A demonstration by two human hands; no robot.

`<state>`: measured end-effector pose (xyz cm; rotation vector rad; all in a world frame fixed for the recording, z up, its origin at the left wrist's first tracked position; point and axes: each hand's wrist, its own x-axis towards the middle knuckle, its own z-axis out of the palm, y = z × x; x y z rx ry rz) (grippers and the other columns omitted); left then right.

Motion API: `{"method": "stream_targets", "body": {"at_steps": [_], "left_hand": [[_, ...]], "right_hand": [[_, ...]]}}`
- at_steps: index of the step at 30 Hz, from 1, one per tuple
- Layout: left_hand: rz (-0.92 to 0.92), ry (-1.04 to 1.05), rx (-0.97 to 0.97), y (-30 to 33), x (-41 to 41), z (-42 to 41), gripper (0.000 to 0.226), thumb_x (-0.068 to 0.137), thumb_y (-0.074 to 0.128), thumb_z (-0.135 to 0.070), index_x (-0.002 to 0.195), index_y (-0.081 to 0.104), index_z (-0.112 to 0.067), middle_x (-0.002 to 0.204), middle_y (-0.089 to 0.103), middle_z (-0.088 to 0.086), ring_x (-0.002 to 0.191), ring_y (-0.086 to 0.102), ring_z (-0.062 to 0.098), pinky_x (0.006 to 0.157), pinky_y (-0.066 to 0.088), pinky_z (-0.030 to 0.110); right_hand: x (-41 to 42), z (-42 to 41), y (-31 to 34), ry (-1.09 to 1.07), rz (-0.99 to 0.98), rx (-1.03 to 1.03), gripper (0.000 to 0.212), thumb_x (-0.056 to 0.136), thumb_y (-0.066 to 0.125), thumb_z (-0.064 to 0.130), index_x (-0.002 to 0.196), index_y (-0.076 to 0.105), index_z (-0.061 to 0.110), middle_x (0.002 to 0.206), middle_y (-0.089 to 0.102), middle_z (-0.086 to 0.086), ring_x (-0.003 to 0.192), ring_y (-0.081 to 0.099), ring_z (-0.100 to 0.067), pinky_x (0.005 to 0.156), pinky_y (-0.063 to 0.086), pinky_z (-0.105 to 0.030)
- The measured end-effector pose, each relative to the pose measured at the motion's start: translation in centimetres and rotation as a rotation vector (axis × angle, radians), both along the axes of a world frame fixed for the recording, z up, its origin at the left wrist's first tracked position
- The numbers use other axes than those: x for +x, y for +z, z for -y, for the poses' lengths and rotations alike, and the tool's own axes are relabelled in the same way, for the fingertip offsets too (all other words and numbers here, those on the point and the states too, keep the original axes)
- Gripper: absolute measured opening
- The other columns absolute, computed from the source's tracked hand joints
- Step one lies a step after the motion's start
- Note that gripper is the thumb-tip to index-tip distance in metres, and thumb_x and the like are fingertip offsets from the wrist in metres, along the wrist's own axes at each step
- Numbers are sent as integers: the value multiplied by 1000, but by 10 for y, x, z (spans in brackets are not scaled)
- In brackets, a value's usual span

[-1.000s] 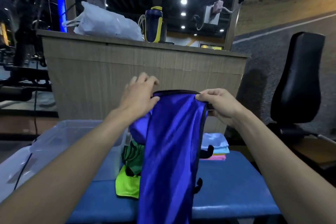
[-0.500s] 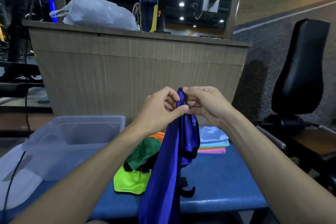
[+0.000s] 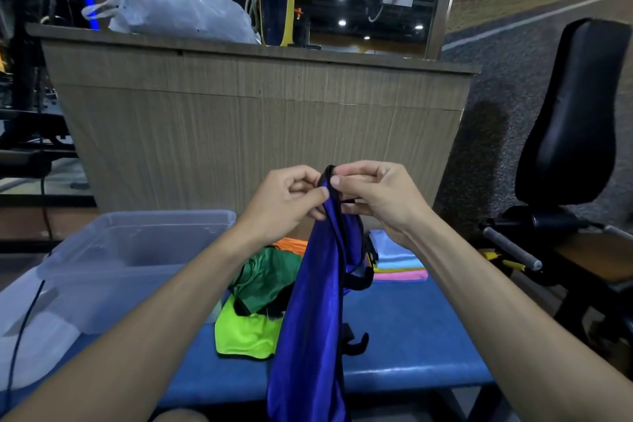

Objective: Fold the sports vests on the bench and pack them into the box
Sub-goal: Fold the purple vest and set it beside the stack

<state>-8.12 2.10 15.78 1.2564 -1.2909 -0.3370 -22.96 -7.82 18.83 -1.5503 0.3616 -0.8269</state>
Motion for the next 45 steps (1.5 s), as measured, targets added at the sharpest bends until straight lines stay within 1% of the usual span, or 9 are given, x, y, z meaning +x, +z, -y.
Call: {"method": "stream_targets", "body": {"at_steps": [9, 16, 21, 27, 30, 35, 39, 42, 45], "left_hand": [[-92, -94, 53, 0, 6, -6, 18, 104, 53, -5, 103, 62, 10, 93, 74, 25, 85, 75, 26, 75, 60, 27], [-91, -80, 79, -4, 4, -8, 16, 103, 55, -6, 104, 65, 6, 92, 76, 19, 84, 76, 20, 74, 58, 23], [-111, -63, 80, -5, 3, -9, 13, 102, 57, -6, 100, 67, 2, 88, 76, 15, 77, 74, 16, 70, 56, 19], [-73, -19, 56, -8, 2, -10, 22, 89, 76, -14, 101, 68, 2, 90, 77, 14, 81, 75, 24, 77, 61, 30], [-50, -2, 52, -9, 2, -9, 21, 87, 78, -13, 100, 69, 0, 87, 77, 12, 80, 75, 26, 79, 62, 34], [-7, 33, 57, -8, 2, -6, 4, 93, 68, -1, 97, 69, -1, 84, 77, 13, 77, 75, 20, 76, 61, 32], [-71, 54, 102, 11, 6, -11, 7, 96, 59, 2, 98, 65, 6, 87, 73, 21, 73, 72, 16, 66, 59, 26], [-155, 64, 128, 40, 26, -18, 13, 100, 52, -1, 96, 63, -4, 82, 67, 10, 70, 66, 14, 60, 58, 26], [-196, 56, 92, 73, 42, -24, 23, 101, 47, -4, 86, 58, -17, 72, 60, -1, 60, 57, 8, 55, 49, 21]], "right_hand": [[0, 5, -9, 28, -37, -108, 37, 79, 79, -7, 113, 71, 0, 94, 77, -10, 79, 75, -17, 70, 59, -24], [6, 5, -15, -71, -73, -226, 27, 80, 81, -4, 104, 74, 8, 90, 76, -10, 78, 74, -19, 73, 61, -29], [8, 3, -15, -90, -81, -270, 23, 87, 70, -10, 102, 73, 7, 87, 77, -12, 73, 73, -17, 69, 60, -25], [9, 1, -18, -112, -74, -213, 21, 84, 73, -7, 101, 73, 5, 87, 78, -15, 76, 74, -27, 73, 63, -31], [9, 1, -20, -109, -48, -173, 19, 82, 78, -4, 97, 73, 7, 82, 77, -11, 71, 73, -22, 70, 62, -28], [9, 1, -21, -96, -2, -129, 19, 82, 79, -5, 94, 73, 8, 75, 75, -6, 67, 71, -15, 68, 61, -24], [7, 9, -25, -153, 2, -192, 21, 85, 70, -10, 91, 73, 10, 72, 69, -4, 67, 64, -14, 71, 56, -29], [-3, 26, -38, -235, -44, -138, 28, 85, 59, -11, 79, 70, 14, 75, 64, -10, 73, 58, -20, 72, 48, -37], [-14, 44, -52, -309, -126, -93, 29, 84, 53, -12, 69, 64, 11, 65, 59, -4, 63, 52, -16, 65, 42, -34]]}}
